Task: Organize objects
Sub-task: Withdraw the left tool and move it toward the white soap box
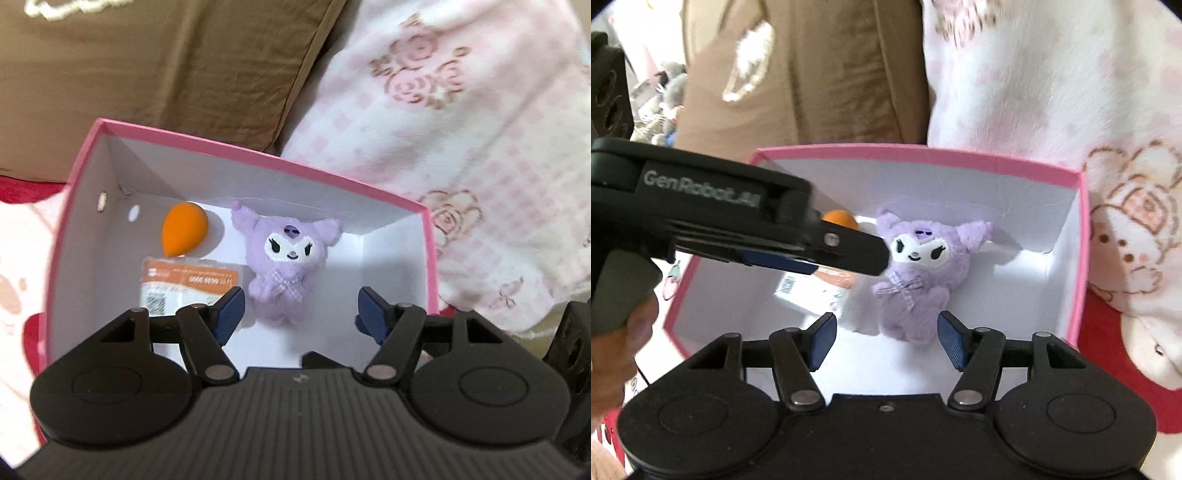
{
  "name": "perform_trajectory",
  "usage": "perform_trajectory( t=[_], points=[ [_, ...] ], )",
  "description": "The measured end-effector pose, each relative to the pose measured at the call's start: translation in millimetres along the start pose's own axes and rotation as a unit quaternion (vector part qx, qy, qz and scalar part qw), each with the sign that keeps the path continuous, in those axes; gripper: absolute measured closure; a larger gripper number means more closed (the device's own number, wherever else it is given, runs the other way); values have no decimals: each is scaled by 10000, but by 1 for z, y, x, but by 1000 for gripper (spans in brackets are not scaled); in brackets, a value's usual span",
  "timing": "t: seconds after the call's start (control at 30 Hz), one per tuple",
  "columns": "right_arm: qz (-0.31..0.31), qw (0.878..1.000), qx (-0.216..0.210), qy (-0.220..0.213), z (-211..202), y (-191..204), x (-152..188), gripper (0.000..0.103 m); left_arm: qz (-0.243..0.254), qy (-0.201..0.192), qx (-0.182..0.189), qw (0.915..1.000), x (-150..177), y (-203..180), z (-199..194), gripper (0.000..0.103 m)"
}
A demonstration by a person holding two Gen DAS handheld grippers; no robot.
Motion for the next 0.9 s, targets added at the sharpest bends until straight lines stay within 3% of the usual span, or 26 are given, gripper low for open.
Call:
perform_trajectory(
  t=[0.47,0.73,0.9],
  points=[
    [-908,9942,38,-569,-85,52,12,38,267,-274,-16,9993,51,17,-95,35],
    [-1392,9893,322,-305,-113,88,13,37,152,-824,63,9965,80,37,-142,36],
    [-1535,9855,708,-130,-123,105,18,37,110,-817,218,9964,96,56,-148,35]
  ],
)
Point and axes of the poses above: each gripper's, at about its wrist camera, not at the fingertips, and z roughly the way its jaws point, y to its left, x to its underside, the point moved 2 cm from there along z, roughly the way its jaws point, and after that the axes turned 11 degrees about -x, right-handed, at the moved point
